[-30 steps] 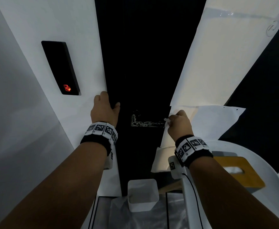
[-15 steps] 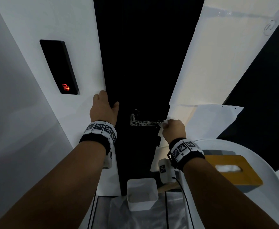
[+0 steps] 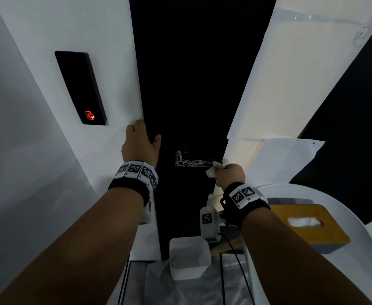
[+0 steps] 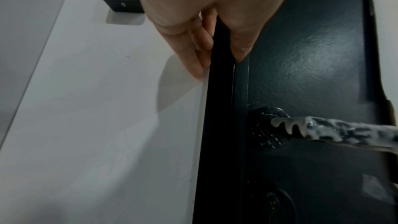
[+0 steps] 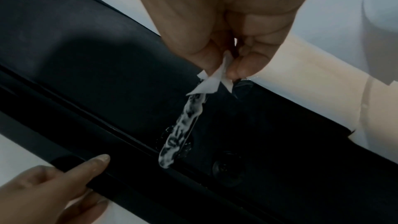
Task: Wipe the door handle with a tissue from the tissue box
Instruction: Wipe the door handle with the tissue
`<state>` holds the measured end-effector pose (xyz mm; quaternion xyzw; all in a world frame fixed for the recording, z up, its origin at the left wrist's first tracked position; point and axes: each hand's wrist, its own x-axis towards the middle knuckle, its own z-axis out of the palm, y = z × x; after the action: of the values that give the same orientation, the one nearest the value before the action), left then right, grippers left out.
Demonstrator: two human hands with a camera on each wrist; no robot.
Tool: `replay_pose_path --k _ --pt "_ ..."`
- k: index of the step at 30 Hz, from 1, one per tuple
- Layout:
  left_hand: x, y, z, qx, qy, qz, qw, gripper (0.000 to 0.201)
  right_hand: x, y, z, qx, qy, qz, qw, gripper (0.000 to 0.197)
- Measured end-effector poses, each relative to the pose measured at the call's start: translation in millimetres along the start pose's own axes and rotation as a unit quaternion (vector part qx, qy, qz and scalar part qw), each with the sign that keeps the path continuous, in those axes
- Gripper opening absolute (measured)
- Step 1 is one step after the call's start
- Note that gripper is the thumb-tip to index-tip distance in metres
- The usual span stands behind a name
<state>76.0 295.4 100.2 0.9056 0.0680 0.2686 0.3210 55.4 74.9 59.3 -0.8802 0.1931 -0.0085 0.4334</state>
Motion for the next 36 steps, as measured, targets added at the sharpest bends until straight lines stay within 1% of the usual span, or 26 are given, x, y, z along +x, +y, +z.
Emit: replay_pose_path --k 3,5,7,10,13,15,17,18,20,22,24,26,29,31,33,36 --pt "0.1 -0.5 0.1 -0.002 0.004 0.004 1.0 0.038 3.3 1.3 4.5 0.057 -0.001 0.032 0.998 0.033" --pt "0.2 -1.4 0.5 -0.003 0.006 0.01 1.0 0.039 4.4 1.6 9.5 0.095 -0.014 0.055 0.994 0.029" --pt "0.2 -1.8 0.7 -0.003 0.005 0.013 1.0 0.041 1.7 -2.5 15.0 0.119 -0.026 0.057 0.991 0.026" --pt "0.6 -2.1 -0.4 -0.005 0.005 0.017 1.0 0.041 -6.7 -12.6 23.4 0.129 -0.039 0.045 0.99 0.033" --pt "0.7 -2.5 -1.6 -0.009 0.004 0.024 1.0 0.041 -17.4 -23.9 22.7 0.089 -0.079 0.015 0.993 0.033" --pt "0.7 -3.3 -1.3 -0.009 0.005 0.027 1.0 0.041 -23.1 -29.6 12.9 0.021 -0.081 -0.037 0.996 0.032" --pt "0.8 -4.1 -0.8 -0.011 0.005 0.028 1.0 0.041 -25.8 -30.8 -0.1 -0.05 -0.05 -0.105 0.992 0.032" --pt "0.8 -4.4 -0.6 -0.012 0.005 0.028 1.0 0.041 -26.3 -30.1 -6.2 -0.071 -0.032 -0.135 0.988 0.029" --pt "0.9 -4.4 -0.1 -0.014 0.005 0.028 0.999 0.041 -24.4 -27.0 -16.6 -0.079 0.005 -0.194 0.978 0.021" --pt "0.6 -4.2 0.1 -0.014 0.007 0.028 0.999 0.041 -18.1 -21.6 -20.7 -0.085 0.042 -0.235 0.967 0.021" --pt "0.2 -4.0 0.0 -0.013 0.008 0.03 0.999 0.041 -12.8 -16.9 -19.4 -0.095 0.063 -0.268 0.957 0.021" --pt "0.2 -3.8 -0.1 -0.011 0.007 0.027 1.0 0.042 -8.4 -12.0 -13.1 -0.103 0.078 -0.281 0.951 0.019" --pt "0.3 -3.3 0.0 -0.007 0.005 0.022 1.0 0.043 -4.0 -4.7 -0.8 -0.161 0.049 -0.224 0.96 0.017" --pt "0.5 -2.9 0.5 -0.006 0.001 0.018 1.0 0.042 -2.9 -3.8 4.7 -0.169 0.049 -0.215 0.961 0.016" --pt "0.0 -2.3 1.2 -0.004 -0.001 0.014 1.0 0.041 -1.3 -7.0 10.4 -0.174 0.04 -0.226 0.958 0.017" --pt "-0.5 -2.1 1.1 -0.002 0.001 0.013 1.0 0.041 -3.7 -15.6 18.1 -0.193 -0.012 -0.254 0.948 0.026"
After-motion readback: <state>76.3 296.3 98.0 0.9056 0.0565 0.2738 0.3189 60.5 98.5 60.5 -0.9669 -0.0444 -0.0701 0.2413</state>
